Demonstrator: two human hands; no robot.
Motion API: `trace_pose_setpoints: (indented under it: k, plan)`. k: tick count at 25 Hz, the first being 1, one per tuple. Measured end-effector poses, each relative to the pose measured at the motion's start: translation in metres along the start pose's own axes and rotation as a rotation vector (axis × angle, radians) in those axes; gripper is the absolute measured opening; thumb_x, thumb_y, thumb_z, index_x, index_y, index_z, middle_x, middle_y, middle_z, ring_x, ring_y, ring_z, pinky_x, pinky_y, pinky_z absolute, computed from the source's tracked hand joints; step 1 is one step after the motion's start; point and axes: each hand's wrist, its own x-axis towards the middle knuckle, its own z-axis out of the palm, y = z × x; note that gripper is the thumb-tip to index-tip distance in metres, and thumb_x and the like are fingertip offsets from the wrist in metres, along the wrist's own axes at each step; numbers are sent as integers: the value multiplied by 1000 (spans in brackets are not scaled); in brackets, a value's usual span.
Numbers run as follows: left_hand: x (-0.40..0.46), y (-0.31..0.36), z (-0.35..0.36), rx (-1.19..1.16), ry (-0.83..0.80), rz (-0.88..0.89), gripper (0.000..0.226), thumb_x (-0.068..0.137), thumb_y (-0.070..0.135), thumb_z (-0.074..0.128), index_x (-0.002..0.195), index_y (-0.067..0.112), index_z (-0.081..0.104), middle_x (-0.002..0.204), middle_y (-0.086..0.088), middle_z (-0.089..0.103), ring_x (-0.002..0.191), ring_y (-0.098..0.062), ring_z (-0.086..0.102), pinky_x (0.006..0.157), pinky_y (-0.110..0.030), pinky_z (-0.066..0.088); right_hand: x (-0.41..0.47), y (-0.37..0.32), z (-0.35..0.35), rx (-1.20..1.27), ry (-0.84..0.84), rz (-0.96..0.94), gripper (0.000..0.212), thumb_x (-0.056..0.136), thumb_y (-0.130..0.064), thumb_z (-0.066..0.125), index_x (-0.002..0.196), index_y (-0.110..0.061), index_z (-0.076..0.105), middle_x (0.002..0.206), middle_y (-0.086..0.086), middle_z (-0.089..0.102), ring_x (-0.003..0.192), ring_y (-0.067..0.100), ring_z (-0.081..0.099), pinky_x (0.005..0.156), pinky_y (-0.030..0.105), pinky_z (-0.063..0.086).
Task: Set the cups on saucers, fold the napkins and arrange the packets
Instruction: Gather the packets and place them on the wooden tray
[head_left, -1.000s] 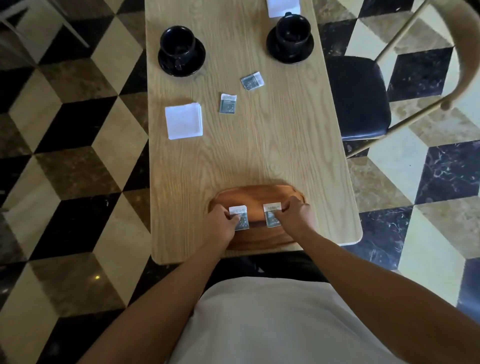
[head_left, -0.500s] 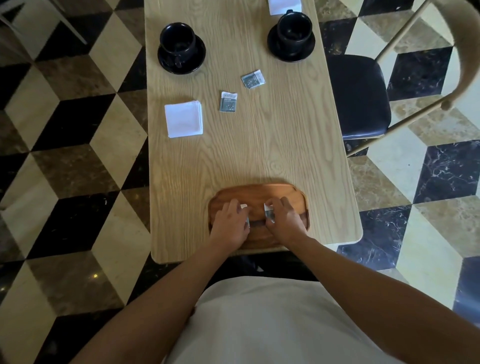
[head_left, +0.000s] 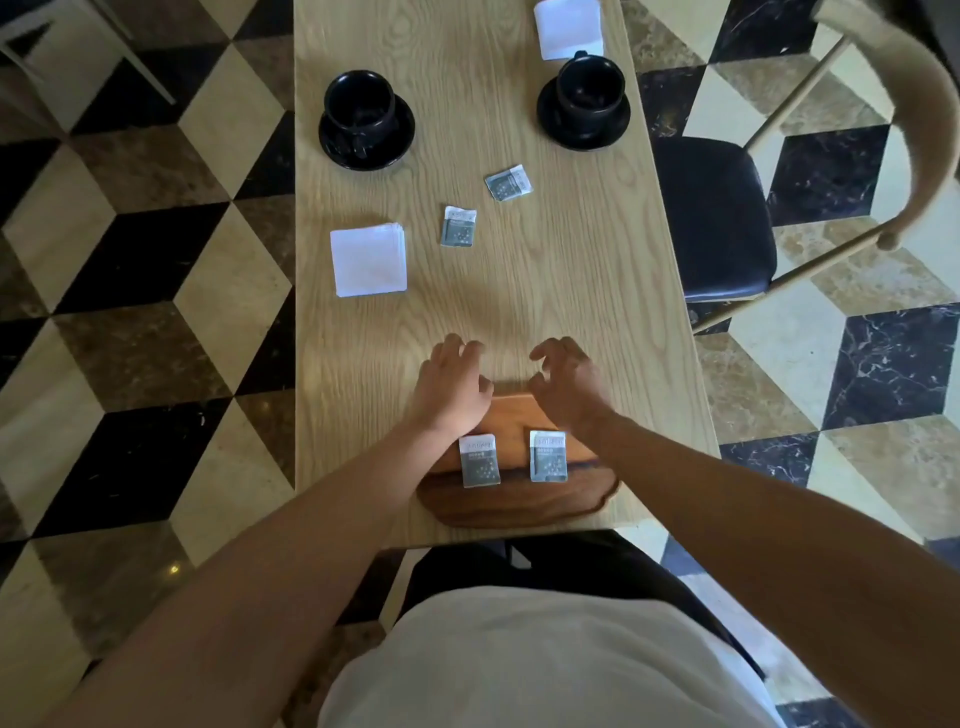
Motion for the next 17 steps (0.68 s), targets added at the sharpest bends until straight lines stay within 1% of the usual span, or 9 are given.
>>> trace_pose_setpoints:
  k: [3,5,9,11,14,17]
  plan:
    - [44,4,-18,-9,15,-105,48,93,17,60,139,7,52,131,-16,53,125,-33,52,103,-45,46,50,-3,-15,-30,-31,6,32,92,-16,61,124,-14,63,120,6,59,105,26,62,86,38,55]
    - [75,2,-28,7,29,-146,46,94,17,59,137,6,52,131,-16,53,125,-33,51,104,-45,46,85,-5,-23,-15,-24,2,32,94,-20,59,126,-15,63,121,6,59,107,27,62,88,41,56]
    - [147,-8,-37,-22,134,-224,35,95,20,59,126,2,59,122,-18,57,117,-35,56,97,-45,49,165,-5,-29,22,69,20,30,97,-26,59,122,-9,63,119,11,59,103,30,63,87,40,55]
    - [176,-16,-36,-16,188,-280,37,96,25,59,125,3,60,123,-18,57,116,-35,55,93,-46,50,202,-5,-26,38,129,45,31,98,-28,58,120,-6,60,119,13,57,101,31,62,83,40,54]
    - [208,-31,-30,-9,200,-347,38,97,34,60,120,4,62,125,-17,57,117,-36,53,91,-48,50,251,-2,-21,-7,207,50,37,98,-32,57,122,-3,55,120,15,55,103,32,58,80,39,50]
    - [224,-43,-26,46,214,-332,45,94,43,63,117,4,62,124,-16,52,116,-36,52,89,-48,50,287,-1,-23,-62,252,40,48,97,-42,59,125,-4,54,123,16,52,109,32,55,87,42,50]
